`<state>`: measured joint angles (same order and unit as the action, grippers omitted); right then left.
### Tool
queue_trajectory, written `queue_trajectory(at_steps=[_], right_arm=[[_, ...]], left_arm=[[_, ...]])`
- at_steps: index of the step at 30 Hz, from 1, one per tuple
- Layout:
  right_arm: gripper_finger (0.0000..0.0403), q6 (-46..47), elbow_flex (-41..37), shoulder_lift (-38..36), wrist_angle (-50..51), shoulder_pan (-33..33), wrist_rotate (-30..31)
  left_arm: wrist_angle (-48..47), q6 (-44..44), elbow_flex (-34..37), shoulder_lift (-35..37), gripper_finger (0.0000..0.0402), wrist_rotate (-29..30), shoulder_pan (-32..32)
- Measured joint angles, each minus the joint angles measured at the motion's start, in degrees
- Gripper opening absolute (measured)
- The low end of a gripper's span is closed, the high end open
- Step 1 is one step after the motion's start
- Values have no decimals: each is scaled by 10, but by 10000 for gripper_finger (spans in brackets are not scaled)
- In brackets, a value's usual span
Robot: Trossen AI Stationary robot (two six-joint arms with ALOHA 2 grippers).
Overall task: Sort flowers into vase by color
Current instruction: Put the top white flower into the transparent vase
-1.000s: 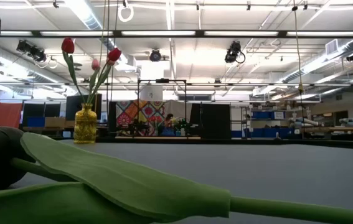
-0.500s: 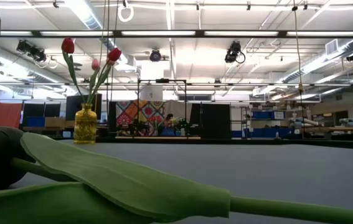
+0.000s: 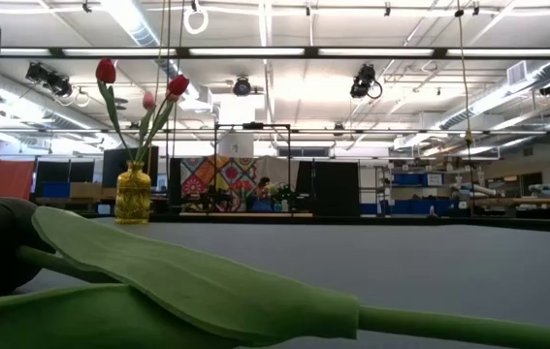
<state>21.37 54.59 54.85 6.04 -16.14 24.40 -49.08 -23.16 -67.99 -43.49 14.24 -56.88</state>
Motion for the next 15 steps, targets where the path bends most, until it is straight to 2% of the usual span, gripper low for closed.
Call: queue_trajectory(at_steps=[3, 7, 15], right_arm=[[7, -2, 0, 0, 0, 0, 0], [7, -3, 0, 0, 0, 0, 0], [10, 19, 0, 2, -11, 0, 0]], left_arm=[[15, -2, 12, -4, 13, 0, 0], [61, -12, 67, 4, 13, -3, 0], [52, -63, 117, 19, 16, -4, 0]])
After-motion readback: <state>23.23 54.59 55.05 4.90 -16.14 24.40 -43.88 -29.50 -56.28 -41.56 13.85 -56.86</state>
